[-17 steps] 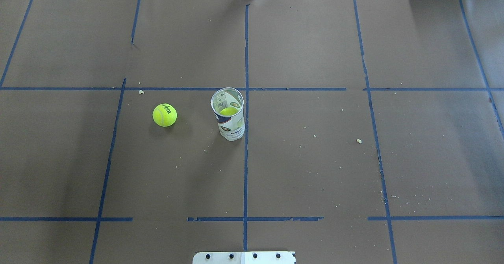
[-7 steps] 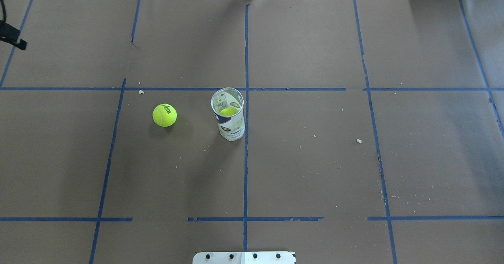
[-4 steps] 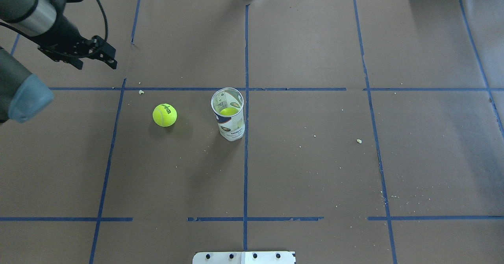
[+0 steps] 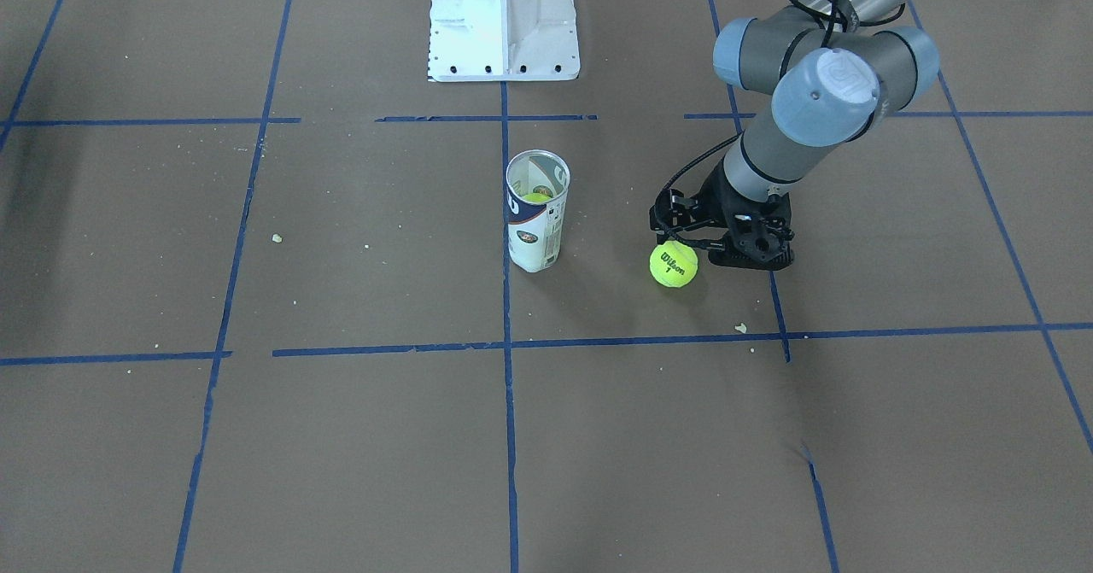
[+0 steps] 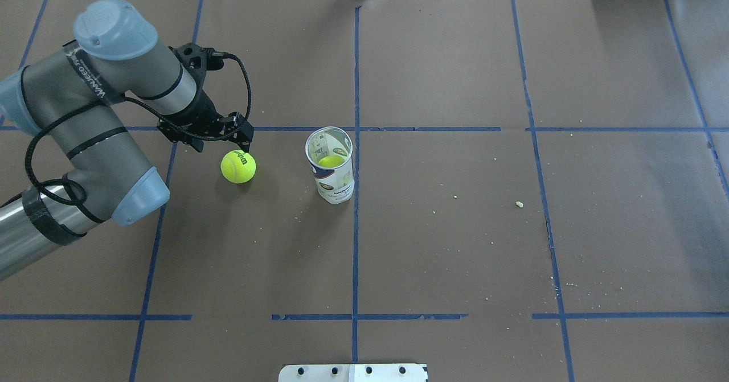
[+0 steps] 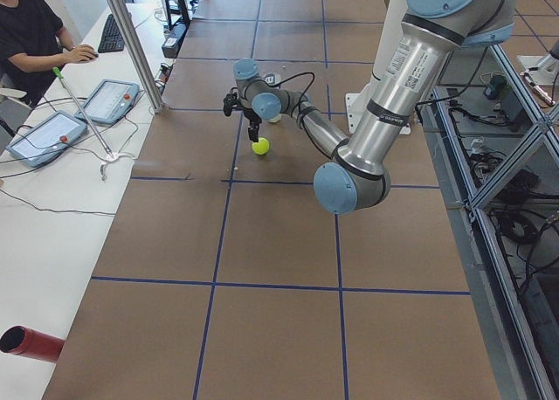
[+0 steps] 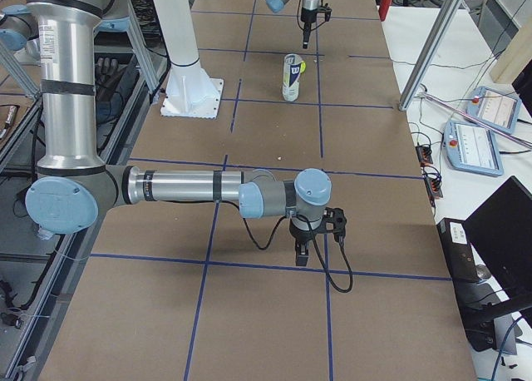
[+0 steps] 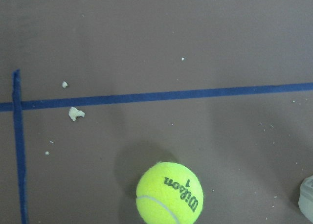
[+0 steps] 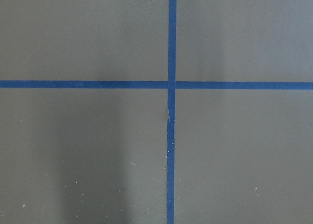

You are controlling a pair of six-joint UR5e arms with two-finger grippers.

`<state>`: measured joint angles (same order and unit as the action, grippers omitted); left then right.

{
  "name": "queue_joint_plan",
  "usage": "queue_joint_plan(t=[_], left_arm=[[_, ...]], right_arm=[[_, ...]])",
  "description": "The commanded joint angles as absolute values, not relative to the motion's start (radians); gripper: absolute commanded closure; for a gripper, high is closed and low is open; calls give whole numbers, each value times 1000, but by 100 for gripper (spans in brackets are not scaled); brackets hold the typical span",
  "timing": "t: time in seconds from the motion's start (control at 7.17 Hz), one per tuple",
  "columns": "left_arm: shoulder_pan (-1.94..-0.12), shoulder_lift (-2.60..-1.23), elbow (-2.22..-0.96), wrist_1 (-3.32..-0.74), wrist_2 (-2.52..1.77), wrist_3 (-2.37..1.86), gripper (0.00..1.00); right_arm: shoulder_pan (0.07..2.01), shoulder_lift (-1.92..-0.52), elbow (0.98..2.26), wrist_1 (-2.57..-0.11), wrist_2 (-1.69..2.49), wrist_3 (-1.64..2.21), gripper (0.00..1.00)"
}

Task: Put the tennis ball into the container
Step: 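Reach the left gripper down over the loose tennis ball, then close the left gripper around the tennis ball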

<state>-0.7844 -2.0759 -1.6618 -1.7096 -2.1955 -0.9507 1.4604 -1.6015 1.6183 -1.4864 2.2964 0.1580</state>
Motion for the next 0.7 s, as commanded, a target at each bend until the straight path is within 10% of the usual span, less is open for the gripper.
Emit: queue_joint_plan(t=[0.0, 0.56], left_arm=[[-769, -2077, -1637, -1726, -2151, -965, 0], [-726, -2077, -1606, -1729, -2143, -968, 0]], right_arm=[[1460, -1601, 1618, -1486, 2296, 158, 0], [1460, -1601, 1618, -1486, 2296, 158, 0]])
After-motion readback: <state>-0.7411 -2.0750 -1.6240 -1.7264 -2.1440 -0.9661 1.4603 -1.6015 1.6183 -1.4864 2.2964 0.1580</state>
